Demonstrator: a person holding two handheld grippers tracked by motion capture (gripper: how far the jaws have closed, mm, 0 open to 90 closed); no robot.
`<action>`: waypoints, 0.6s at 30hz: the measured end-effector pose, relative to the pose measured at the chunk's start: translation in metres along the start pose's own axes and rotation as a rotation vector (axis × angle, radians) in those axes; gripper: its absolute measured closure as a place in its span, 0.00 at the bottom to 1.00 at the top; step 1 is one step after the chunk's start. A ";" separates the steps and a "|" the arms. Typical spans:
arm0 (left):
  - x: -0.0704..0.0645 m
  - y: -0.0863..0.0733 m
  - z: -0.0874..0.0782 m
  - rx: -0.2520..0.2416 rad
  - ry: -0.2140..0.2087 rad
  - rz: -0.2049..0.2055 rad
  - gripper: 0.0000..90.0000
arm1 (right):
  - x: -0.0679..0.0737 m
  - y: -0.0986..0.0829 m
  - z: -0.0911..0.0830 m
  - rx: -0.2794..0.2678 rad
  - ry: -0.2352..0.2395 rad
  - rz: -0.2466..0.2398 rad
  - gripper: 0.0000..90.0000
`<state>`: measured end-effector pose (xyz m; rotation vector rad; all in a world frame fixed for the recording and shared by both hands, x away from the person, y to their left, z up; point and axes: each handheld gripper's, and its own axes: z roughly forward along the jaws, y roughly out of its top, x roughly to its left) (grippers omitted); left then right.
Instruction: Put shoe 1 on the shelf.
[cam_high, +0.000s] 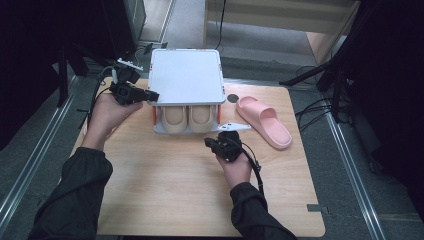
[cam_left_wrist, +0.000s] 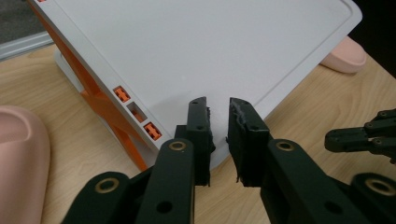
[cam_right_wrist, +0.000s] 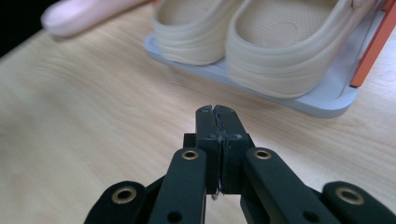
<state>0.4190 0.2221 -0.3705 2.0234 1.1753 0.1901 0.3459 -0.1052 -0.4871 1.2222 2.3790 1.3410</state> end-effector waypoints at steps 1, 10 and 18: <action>0.000 -0.001 -0.002 0.004 -0.004 -0.005 0.84 | 0.001 0.000 -0.003 0.000 0.009 0.002 0.96; 0.006 -0.012 -0.018 -0.028 -0.054 -0.036 0.61 | 0.007 -0.009 -0.042 0.018 0.091 -0.054 0.73; 0.012 -0.030 -0.028 -0.027 -0.013 -0.041 0.52 | 0.000 -0.020 -0.057 0.001 0.114 -0.061 0.63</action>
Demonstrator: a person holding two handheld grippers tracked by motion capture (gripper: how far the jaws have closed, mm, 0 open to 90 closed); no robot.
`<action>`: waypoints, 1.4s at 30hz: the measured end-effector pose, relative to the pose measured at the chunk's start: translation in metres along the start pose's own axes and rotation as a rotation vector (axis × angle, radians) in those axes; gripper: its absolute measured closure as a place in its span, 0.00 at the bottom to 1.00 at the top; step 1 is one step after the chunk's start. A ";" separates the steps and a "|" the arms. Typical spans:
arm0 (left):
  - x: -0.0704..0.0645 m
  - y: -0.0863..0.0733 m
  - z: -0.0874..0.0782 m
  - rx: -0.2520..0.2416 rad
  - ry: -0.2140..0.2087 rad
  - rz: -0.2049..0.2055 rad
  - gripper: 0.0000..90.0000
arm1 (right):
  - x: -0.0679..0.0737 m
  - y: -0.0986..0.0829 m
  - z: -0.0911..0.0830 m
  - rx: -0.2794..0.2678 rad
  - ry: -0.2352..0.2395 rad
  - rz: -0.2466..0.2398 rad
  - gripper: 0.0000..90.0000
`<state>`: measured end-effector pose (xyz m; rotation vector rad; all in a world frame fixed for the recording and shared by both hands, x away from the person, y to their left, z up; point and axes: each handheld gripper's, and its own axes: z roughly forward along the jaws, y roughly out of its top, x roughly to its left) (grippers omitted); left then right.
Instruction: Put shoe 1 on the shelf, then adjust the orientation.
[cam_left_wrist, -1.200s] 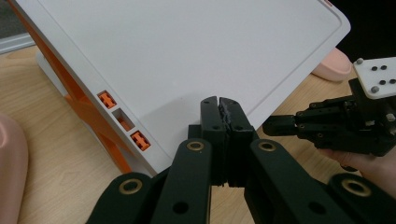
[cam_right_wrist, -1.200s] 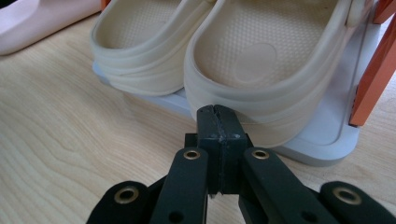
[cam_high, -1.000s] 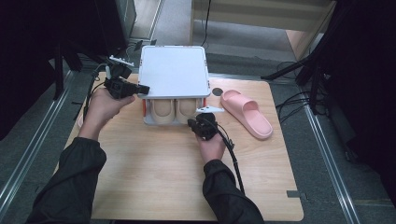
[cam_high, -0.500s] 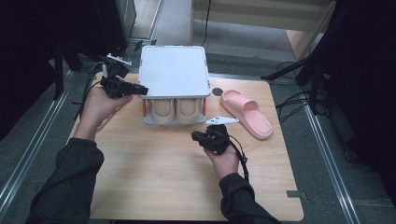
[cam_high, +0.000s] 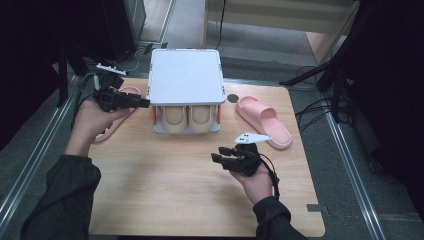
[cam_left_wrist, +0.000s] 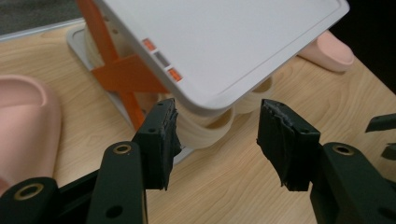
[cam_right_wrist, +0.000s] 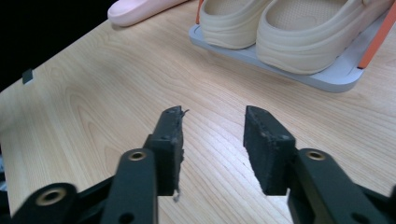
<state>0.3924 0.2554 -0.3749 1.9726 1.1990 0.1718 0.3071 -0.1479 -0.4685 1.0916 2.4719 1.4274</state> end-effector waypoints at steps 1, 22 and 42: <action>0.003 -0.003 -0.001 -0.007 -0.007 -0.008 0.52 | -0.001 -0.001 -0.001 -0.004 0.005 -0.003 0.63; 0.033 -0.051 -0.020 -0.060 0.078 -0.039 0.52 | -0.002 0.000 0.002 -0.026 0.047 -0.025 0.61; 0.101 -0.083 0.014 0.019 0.140 -0.157 0.61 | -0.002 -0.001 0.016 0.022 0.052 -0.027 0.62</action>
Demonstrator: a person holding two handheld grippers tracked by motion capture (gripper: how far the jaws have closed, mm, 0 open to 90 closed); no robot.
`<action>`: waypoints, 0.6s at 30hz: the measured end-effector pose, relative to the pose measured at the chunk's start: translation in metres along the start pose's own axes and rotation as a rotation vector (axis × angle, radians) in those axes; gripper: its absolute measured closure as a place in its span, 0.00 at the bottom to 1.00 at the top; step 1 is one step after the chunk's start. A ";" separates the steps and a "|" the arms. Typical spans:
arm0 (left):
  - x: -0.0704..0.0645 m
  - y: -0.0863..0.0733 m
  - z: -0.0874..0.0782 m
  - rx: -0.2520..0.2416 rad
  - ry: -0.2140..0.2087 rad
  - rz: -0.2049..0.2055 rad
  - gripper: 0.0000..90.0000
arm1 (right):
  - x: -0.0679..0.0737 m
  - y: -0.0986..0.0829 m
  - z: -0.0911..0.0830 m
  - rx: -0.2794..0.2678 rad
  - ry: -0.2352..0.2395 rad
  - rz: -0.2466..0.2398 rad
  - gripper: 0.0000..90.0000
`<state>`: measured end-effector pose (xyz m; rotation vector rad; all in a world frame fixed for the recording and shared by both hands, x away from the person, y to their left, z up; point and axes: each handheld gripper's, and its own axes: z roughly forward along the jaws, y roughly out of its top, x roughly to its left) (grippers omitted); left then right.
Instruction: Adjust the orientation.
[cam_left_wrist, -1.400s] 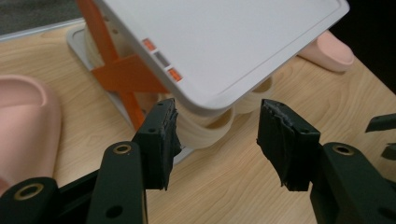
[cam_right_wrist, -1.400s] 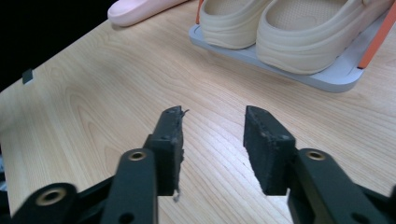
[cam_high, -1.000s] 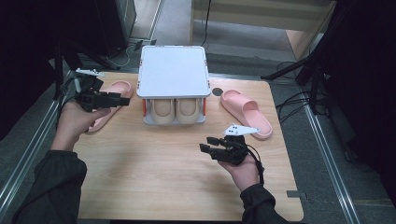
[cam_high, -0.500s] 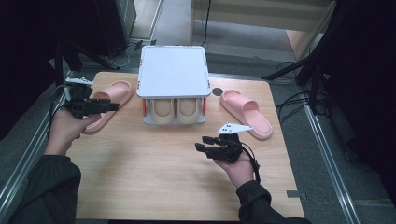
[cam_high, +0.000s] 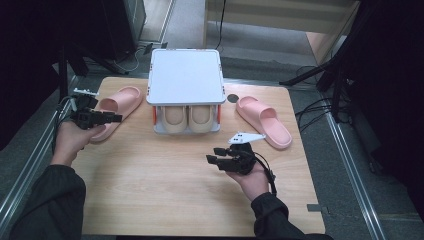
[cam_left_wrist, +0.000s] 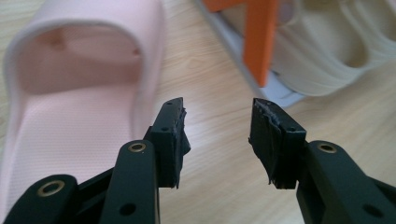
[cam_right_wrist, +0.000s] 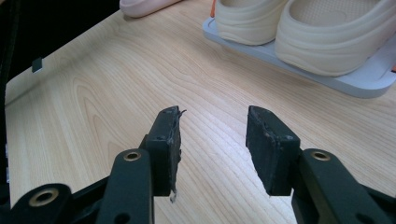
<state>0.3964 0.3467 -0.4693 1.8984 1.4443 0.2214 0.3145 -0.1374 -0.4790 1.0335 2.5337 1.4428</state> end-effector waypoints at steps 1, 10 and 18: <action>0.004 0.000 0.002 -0.004 -0.003 -0.012 0.62 | 0.000 -0.001 0.000 0.001 -0.003 -0.002 0.62; 0.014 0.006 0.018 -0.010 0.008 -0.023 0.63 | -0.002 -0.010 -0.008 0.003 -0.035 0.026 0.62; 0.019 0.011 0.030 0.006 0.059 -0.012 0.62 | -0.005 -0.017 -0.021 -0.013 -0.064 0.043 0.62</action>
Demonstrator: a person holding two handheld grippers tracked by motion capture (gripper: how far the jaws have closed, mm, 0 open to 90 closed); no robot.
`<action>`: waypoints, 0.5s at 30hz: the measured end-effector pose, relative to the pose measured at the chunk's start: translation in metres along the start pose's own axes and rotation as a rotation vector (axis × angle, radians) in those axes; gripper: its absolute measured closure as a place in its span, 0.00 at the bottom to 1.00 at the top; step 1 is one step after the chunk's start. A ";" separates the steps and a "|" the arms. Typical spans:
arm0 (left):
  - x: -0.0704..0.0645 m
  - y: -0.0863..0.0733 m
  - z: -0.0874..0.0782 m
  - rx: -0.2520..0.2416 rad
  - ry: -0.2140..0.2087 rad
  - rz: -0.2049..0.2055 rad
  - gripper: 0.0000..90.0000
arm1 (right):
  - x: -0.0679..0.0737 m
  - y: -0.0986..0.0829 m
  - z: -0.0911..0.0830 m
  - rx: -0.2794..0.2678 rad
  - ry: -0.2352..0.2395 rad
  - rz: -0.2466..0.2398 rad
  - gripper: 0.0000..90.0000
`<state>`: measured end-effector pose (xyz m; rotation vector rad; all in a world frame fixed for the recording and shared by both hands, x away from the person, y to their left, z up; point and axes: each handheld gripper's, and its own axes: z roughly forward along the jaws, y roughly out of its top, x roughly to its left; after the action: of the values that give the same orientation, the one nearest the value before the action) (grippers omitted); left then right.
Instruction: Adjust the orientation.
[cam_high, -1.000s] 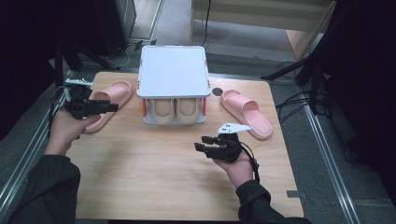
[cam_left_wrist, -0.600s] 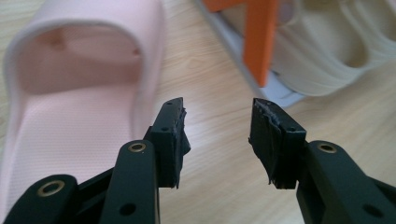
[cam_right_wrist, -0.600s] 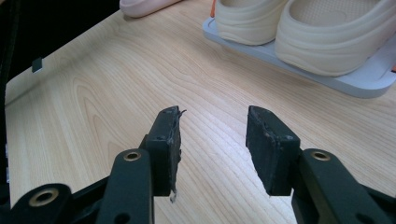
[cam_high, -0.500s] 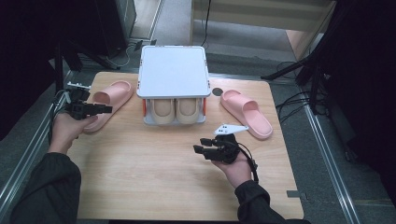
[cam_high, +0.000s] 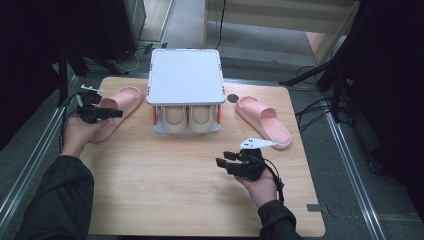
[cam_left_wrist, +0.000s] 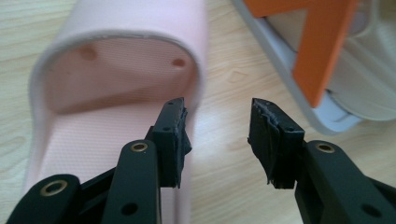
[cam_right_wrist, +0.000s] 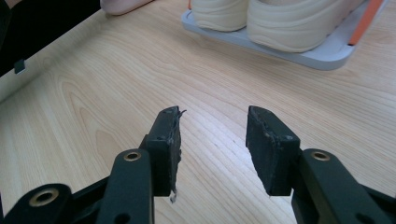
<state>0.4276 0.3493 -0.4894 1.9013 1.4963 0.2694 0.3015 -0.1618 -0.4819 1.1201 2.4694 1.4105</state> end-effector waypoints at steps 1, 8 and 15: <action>0.002 0.000 0.002 0.000 -0.001 -0.007 0.62 | 0.000 -0.001 -0.001 -0.004 -0.004 0.003 0.62; 0.007 0.000 0.009 -0.034 0.000 -0.032 0.67 | -0.002 -0.005 -0.007 -0.007 -0.020 0.017 0.62; 0.002 0.004 0.018 0.004 0.045 0.004 0.79 | -0.003 -0.009 -0.009 0.000 -0.033 0.026 0.62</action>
<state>0.4415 0.3441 -0.5006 1.9135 1.5237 0.3136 0.2956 -0.1731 -0.4844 1.1707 2.4410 1.3868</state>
